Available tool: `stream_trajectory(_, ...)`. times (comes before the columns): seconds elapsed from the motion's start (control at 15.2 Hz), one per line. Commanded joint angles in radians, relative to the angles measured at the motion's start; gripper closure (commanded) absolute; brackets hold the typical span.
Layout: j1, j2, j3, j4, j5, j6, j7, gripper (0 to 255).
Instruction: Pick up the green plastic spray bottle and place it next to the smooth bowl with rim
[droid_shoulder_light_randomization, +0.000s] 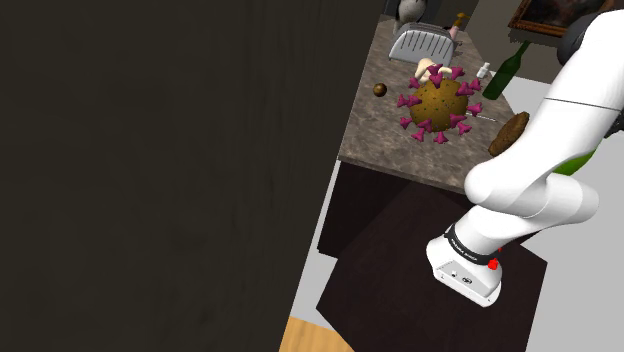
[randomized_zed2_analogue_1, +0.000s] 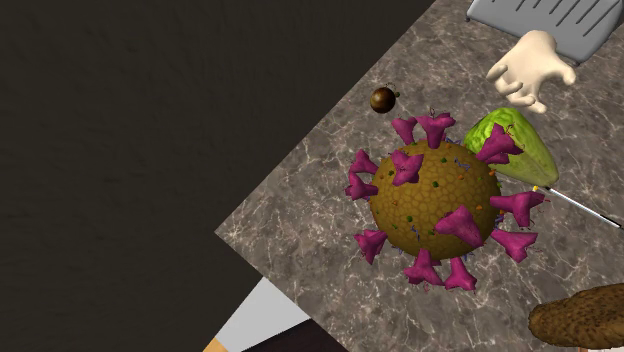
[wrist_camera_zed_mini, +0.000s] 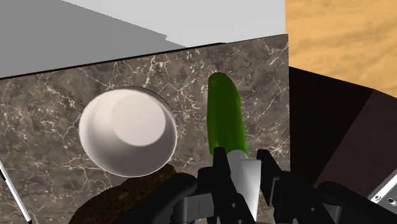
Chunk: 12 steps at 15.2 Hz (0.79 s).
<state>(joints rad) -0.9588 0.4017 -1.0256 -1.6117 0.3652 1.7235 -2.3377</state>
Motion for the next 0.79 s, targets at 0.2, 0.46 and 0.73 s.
stream_trajectory(0.2, 0.002, 0.015, 0.01, -0.053, 0.016, 0.06, -0.012, 255)
stream_trajectory(0.46, 0.001, 0.027, 0.017, -0.083, 0.029, 0.097, -0.021, 255)
stream_trajectory(0.73, 0.001, 0.027, 0.018, -0.083, 0.029, 0.097, -0.021, 255)
